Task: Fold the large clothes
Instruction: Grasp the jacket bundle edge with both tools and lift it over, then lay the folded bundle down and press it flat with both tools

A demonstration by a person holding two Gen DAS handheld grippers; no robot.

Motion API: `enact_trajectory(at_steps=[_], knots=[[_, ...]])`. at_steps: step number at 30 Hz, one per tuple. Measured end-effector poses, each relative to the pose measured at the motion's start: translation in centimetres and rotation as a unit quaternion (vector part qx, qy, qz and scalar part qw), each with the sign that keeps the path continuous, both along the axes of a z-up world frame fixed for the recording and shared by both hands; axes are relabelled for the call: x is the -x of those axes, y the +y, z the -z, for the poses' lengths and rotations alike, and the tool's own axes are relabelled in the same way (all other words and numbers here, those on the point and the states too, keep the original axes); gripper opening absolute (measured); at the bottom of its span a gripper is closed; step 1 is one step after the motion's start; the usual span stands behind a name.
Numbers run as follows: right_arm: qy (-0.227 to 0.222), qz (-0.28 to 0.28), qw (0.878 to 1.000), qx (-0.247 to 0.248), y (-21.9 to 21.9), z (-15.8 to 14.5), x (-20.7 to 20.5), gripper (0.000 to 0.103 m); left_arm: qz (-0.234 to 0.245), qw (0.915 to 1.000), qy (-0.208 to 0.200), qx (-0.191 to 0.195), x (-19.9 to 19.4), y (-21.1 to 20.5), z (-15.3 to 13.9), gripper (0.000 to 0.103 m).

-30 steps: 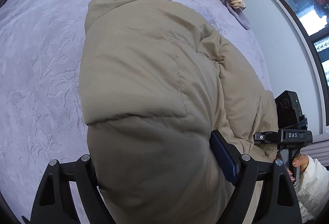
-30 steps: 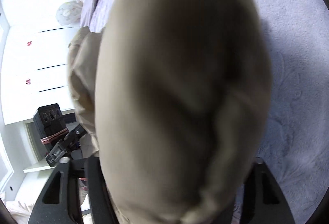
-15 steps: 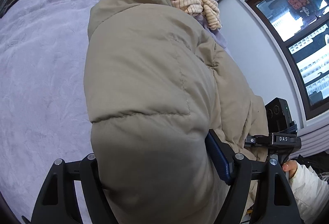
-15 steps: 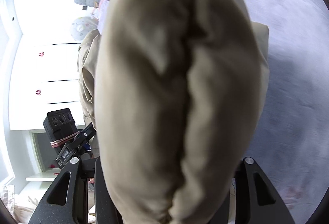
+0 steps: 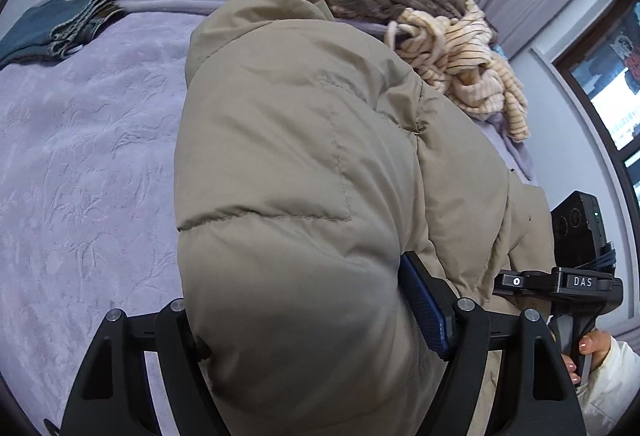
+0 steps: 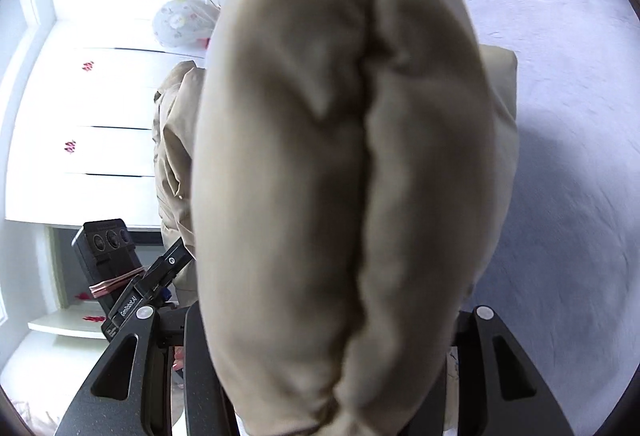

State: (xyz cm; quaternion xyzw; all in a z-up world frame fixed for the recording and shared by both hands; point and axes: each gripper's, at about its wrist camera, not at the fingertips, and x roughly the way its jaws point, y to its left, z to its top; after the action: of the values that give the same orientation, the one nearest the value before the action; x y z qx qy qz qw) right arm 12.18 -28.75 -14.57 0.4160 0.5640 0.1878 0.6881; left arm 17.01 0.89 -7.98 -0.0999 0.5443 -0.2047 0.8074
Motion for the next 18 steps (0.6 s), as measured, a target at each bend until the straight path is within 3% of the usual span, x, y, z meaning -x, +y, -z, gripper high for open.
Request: enact_trajectory(at_steps=[2,4,8,11,16,17,18], knots=[[0.014,-0.005,1.0,0.024,0.5,1.5,-0.9,0.05,-0.009,0.9996,0.015,-0.024,-0.7,0.4,2.4,0.079],[0.023,0.001,0.999,0.031,0.3,2.6,-1.0,0.052,-0.016,0.9994,0.018,-0.024,-0.4,0.6,4.3,0.08],[0.04,0.014,0.998,0.054,-0.9,1.9,1.0,0.057,-0.013,0.9994,0.012,-0.03,0.1,0.7,4.9,0.084],[0.032,0.015,0.992,0.118,-1.8,-1.0,3.0,0.058,-0.014,0.9992,0.013,-0.034,0.1,0.4,5.0,0.084],[-0.022,0.068,0.974,0.216,-3.4,-6.9,6.4,0.057,-0.015,0.9992,0.016,-0.034,0.1,0.1,4.8,0.084],[-0.04,0.073,0.971,0.225,-4.5,-7.8,6.7,0.053,-0.015,0.9992,0.015,-0.034,0.1,0.0,4.7,0.084],[-0.058,0.073,0.968,0.234,-4.2,-8.8,6.1,0.039,-0.014,0.9992,0.015,-0.035,0.1,0.0,4.7,0.084]])
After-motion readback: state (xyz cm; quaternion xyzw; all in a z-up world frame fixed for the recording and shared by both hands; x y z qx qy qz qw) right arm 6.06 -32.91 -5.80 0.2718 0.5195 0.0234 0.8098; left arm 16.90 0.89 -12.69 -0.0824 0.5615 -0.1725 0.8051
